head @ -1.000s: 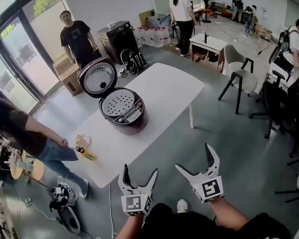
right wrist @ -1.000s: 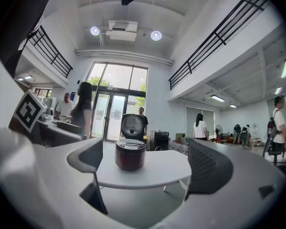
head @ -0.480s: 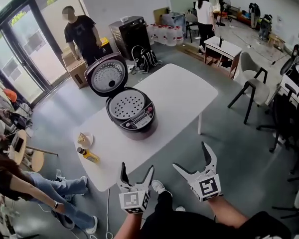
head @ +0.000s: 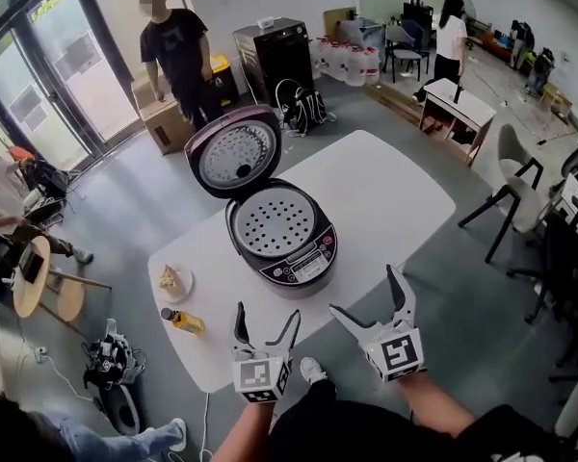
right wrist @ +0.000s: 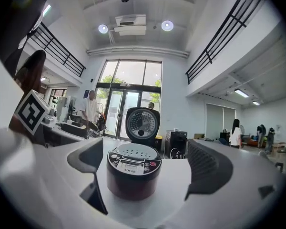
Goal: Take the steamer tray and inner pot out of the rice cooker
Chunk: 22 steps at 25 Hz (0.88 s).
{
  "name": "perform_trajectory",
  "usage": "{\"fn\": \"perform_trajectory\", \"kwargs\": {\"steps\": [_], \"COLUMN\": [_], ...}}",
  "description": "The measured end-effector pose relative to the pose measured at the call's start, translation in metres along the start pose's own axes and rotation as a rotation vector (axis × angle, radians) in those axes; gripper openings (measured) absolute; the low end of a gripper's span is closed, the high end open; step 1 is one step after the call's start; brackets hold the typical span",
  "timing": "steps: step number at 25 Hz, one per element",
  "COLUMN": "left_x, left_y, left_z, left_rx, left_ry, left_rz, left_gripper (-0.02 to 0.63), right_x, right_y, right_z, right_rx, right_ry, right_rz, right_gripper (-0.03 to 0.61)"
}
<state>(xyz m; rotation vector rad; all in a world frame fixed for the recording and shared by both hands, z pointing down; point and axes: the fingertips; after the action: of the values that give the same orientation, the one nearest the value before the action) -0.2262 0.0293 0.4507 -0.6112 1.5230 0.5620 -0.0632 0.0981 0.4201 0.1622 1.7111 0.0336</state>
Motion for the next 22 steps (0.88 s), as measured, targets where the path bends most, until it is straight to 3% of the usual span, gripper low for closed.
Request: {"fn": "perform_trajectory", "kwargs": {"steps": [10, 22], "left_x": [0.004, -0.006], "left_y": [-0.055, -0.096], "left_z": [-0.079, -0.123], "left_rx": [0.073, 0.157], "left_ry": [0.052, 0.065], "left_rz": [0.002, -0.055], "left_gripper": [0.476, 0.471], "right_x": [-0.008, -0.022], "right_y": [-0.099, -0.17], "right_z": [0.004, 0.022], "right_rx": [0.049, 0.115], "right_ry": [0.056, 0.082], "right_rz": [-0.047, -0.071], "right_gripper": [0.529, 0.528]}}
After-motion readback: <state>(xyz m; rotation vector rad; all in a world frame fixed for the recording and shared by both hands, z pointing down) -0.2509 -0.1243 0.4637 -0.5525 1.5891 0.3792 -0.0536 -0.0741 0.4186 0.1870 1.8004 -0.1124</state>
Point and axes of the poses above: the fingertips, and each gripper's own axes: y backward along the fingers, z to its right, x out of its top, and after that the axes turned 9 degrees about z, right-handed
